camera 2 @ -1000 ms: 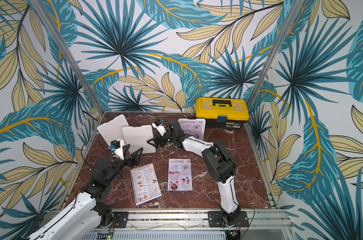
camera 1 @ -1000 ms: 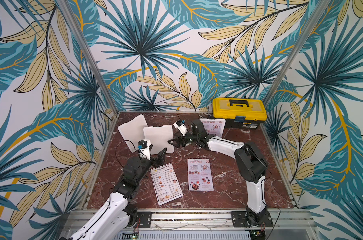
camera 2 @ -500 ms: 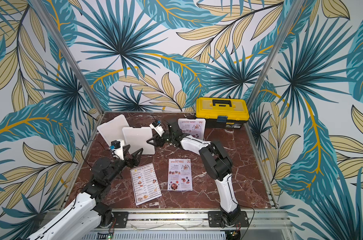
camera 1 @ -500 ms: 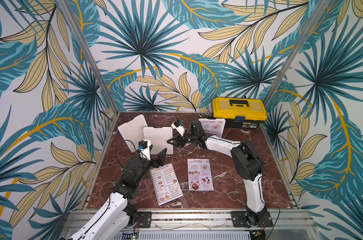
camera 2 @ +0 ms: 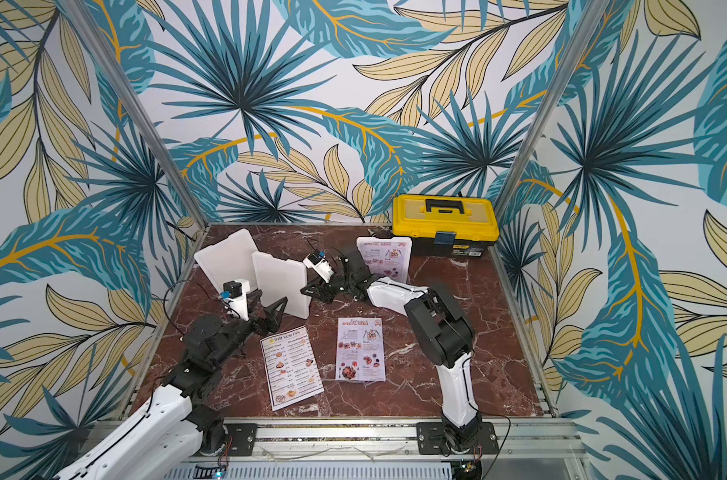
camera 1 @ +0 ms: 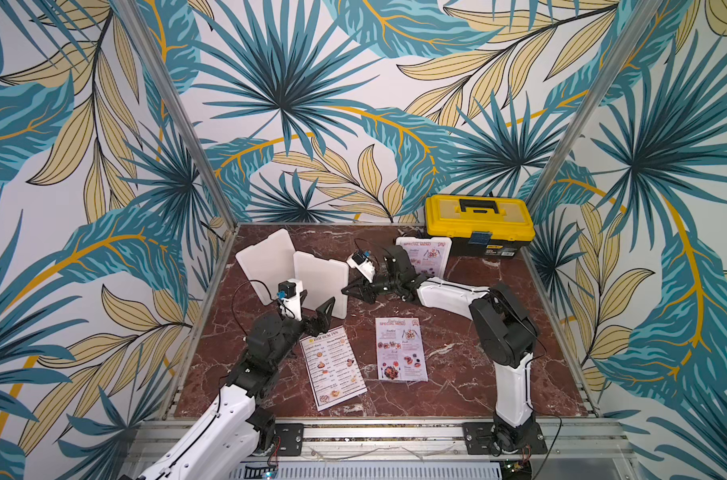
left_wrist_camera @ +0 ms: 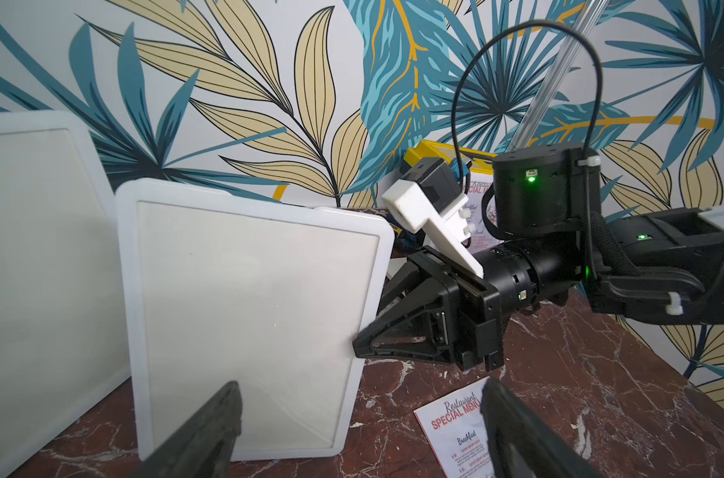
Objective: Insert the menus into the narrow rack
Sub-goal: Adjust the narrow rack at the center of the board.
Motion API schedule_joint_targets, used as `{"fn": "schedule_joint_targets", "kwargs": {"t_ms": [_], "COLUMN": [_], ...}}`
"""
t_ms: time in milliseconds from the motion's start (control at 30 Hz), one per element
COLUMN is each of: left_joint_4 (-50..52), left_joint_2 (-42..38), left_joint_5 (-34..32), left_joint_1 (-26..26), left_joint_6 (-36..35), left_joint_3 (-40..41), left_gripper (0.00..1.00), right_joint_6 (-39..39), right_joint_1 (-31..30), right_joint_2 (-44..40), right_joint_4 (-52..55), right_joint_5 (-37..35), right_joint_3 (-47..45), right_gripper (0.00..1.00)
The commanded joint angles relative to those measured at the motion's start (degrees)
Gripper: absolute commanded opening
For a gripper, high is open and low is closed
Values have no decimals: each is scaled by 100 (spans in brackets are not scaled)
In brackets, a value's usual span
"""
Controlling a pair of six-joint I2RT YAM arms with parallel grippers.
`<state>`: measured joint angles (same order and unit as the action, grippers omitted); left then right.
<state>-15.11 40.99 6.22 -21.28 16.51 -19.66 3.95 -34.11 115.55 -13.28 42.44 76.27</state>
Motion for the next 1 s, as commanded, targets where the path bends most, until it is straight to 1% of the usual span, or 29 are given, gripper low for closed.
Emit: {"fn": "schedule_joint_targets", "kwargs": {"t_ms": [0, 100, 200, 267, 333, 533, 600, 733, 833, 967], "left_joint_4": [0, -5, -4, -9, -9, -13, -18, -18, -19, -27], "left_joint_2": [-23, 13, 90, 135, 240, 799, 1020, 1342, 1454, 1452], "left_joint_5": [152, 301, 447, 570, 533, 588, 701, 1145, 1163, 1107], "left_joint_1": [40, 43, 44, 40, 41, 40, 42, 37, 39, 37], "left_joint_6": [58, 63, 86, 160, 361, 911, 1021, 986, 983, 1012], "left_joint_3": [-161, -170, -220, -257, -316, -548, -618, -749, -772, -742], "left_gripper": [90, 91, 92, 95, 100, 99, 99, 100, 100, 100], "right_joint_6": [363, 407, 285, 206, 141, -85, -78, 78, 188, 70], "right_joint_1": [14, 146, 367, 527, 676, 1124, 1218, 1376, 1472, 1529], "right_joint_2": [-481, -766, -927, -938, -911, -824, -828, -891, -965, -921], "right_joint_4": [115, 2, -234, -304, -275, -421, -415, -343, -284, -389], "right_joint_5": [-167, -240, -216, -171, -84, 201, 256, 451, 551, 597], "right_joint_3": [-396, -798, -1125, -1209, -1212, -1237, -1254, -1397, -1526, -1563], "right_gripper": [18, 17, 17, 17, 17, 17, 16, 16, 16, 16]}}
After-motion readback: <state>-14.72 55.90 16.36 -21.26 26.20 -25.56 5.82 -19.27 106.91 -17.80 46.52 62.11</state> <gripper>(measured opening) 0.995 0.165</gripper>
